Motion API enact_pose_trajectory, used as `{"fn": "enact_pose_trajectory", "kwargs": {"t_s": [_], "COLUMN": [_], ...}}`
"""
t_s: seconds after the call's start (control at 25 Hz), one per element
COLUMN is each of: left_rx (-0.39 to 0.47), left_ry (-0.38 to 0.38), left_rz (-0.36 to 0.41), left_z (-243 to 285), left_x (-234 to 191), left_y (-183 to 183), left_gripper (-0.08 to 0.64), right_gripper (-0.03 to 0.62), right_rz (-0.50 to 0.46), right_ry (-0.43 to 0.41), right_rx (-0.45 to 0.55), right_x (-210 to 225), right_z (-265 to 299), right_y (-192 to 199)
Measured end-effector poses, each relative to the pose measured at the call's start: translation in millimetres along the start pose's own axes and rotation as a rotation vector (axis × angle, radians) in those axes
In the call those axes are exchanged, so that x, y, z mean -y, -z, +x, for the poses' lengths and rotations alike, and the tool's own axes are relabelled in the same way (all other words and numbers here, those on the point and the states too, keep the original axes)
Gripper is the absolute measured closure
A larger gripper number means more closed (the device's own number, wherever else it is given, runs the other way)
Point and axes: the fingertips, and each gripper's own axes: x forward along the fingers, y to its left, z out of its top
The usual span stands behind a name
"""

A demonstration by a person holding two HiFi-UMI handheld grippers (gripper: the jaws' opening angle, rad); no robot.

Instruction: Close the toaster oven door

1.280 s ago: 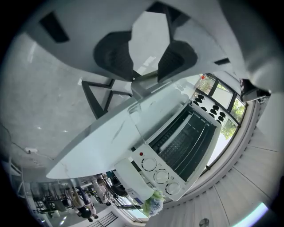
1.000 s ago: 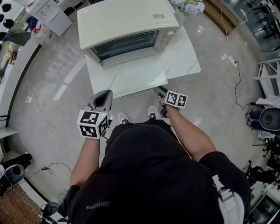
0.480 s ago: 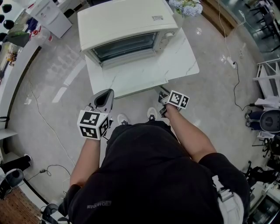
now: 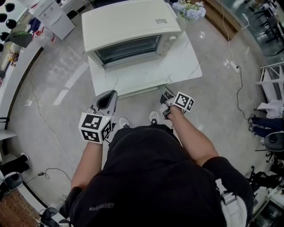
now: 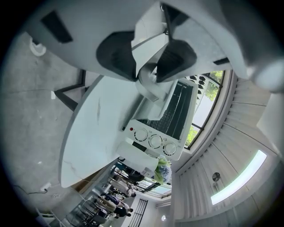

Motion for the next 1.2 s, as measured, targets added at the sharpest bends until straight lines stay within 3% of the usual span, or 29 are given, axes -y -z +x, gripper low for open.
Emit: {"fn": "enact_pose_trajectory", "kwargs": {"t_s": [0.48,1.2], "left_rx": [0.011,0.023], "left_ry": [0.02,-0.002], "left_rz": [-0.016,-0.028], "left_z": [-4,-14], "left_x": [11,7], "left_y": [1,1], "left_gripper": [0.557,0.557], "right_gripper": [0.449,0.446], "right_rz": [0.073,0.041], "right_ry": [-0.147,-0.214], "right_rx": [0.103,0.152], "right_x": [-59,-106], "right_z": [1,25], "right_y": [-38,-84]}}
